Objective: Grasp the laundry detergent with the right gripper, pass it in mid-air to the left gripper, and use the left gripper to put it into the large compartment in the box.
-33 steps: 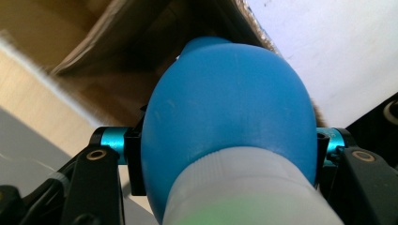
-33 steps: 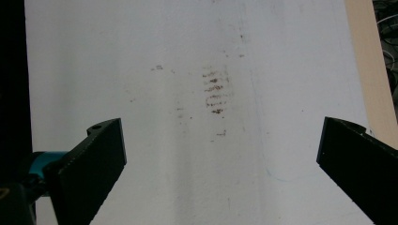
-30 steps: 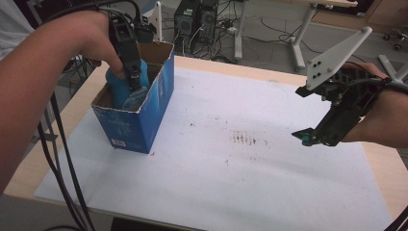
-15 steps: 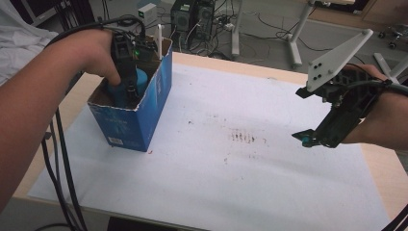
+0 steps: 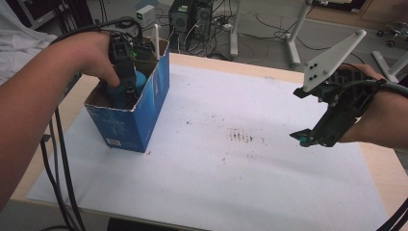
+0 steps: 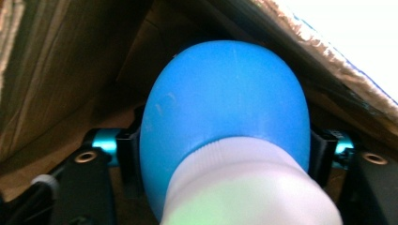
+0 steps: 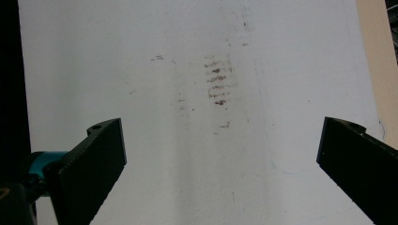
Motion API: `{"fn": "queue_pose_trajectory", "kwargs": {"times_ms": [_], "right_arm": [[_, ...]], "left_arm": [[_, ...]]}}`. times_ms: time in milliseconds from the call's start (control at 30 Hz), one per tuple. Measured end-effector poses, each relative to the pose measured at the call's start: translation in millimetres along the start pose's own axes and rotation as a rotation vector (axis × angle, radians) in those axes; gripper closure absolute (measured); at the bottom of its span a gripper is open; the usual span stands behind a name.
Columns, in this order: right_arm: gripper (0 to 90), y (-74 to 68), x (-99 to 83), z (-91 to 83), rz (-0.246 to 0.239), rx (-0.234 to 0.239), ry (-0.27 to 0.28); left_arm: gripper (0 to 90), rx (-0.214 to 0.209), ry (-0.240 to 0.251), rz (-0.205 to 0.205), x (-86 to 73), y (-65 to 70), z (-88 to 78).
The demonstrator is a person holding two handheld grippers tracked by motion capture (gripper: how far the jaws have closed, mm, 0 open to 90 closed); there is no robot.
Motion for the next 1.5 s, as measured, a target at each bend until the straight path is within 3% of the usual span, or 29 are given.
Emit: {"fn": "queue_pose_trajectory", "kwargs": {"times_ms": [300, 533, 767, 900, 933, 1033, 1067, 1200, 1233, 1367, 1500], "right_arm": [[0.9, -0.8, -4.8, 0.3, 0.006, 0.005, -0.004], [0.9, 2.7, -8.9, -1.5, 0.016, 0.002, 0.003], [0.9, 6.2, -12.4, -3.6, 0.025, 0.009, -0.002], [0.9, 8.5, -15.1, -6.4, 0.034, 0.017, -0.018], [1.0, 10.2, -16.4, -8.2, 0.037, 0.019, -0.024], [1.0, 12.2, -17.5, -10.1, 0.038, 0.023, -0.027], [0.9, 13.5, -19.0, -12.0, 0.043, 0.031, -0.033], [0.9, 17.2, -22.9, -13.7, 0.033, 0.040, -0.056], [1.0, 18.1, -23.9, -14.3, 0.029, 0.042, -0.063], [0.9, 22.4, -27.9, -16.4, 0.016, 0.051, -0.085], [0.9, 25.6, -33.8, -16.6, 0.013, 0.058, -0.113]], "left_arm": [[28.2, 0.012, 0.006, -0.018, -1.0, 0.7, -13.8], [25.3, 0.011, 0.015, -0.021, -2.8, 4.3, -35.3], [18.5, 0.046, 0.022, -0.013, -1.6, 8.3, -63.6], [16.7, 0.051, 0.033, 0.028, 4.4, 17.2, -81.2], [16.4, 0.051, 0.039, 0.054, 8.9, 23.0, -89.3], [13.8, 0.061, 0.043, 0.074, 14.2, 29.2, -95.6], [12.5, 0.062, 0.039, 0.100, 19.6, 36.2, -99.7], [11.5, 0.058, 0.050, 0.143, 30.4, 47.9, -102.8], [10.8, 0.053, 0.052, 0.183, 37.4, 55.9, -102.3], [9.6, 0.041, 0.053, 0.244, 50.8, 69.4, -98.6], [7.6, 0.032, 0.048, 0.283, 60.1, 77.1, -95.1]]}}
Point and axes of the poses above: each handheld gripper's, and its own axes: z roughly forward along the jaws, x roughly out of its top, y roughly to its right, the point moved 10 cm from there along z, roughly forward along the jaws, and after that the axes turned 1 degree about -x, right-handed, at the moved point
